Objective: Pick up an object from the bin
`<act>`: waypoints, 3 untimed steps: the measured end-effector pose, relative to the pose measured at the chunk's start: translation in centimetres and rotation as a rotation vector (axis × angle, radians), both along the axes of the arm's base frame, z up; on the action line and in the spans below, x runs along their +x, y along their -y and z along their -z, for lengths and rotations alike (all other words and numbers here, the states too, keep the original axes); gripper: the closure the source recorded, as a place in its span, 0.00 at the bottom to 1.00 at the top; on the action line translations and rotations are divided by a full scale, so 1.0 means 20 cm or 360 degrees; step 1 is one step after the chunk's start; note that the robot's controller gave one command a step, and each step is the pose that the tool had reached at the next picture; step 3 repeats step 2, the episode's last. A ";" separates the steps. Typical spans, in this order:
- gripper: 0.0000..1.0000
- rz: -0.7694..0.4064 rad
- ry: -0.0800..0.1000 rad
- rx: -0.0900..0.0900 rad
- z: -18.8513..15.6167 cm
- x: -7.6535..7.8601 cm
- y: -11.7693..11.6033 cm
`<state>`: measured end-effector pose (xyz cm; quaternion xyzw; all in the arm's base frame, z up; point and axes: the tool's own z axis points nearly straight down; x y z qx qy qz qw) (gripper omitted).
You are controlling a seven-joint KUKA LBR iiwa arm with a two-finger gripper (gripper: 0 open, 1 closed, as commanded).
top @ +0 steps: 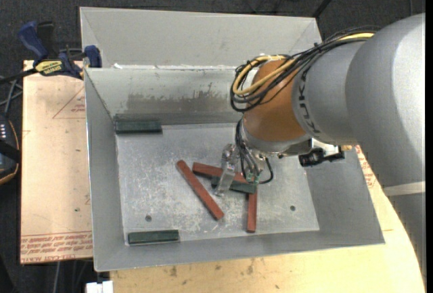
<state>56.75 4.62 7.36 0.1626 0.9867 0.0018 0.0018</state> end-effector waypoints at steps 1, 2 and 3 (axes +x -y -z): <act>1.00 0.0000 0.0000 0.0000 0.00 0.00 0.00; 1.00 -0.0024 -0.0008 -0.0004 -0.95 -0.04 0.12; 1.00 -0.0024 -0.0008 -0.0004 -0.95 -0.04 0.12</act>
Offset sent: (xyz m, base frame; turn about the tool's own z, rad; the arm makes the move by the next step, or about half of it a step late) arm -0.0091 -0.0254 0.1980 -0.0152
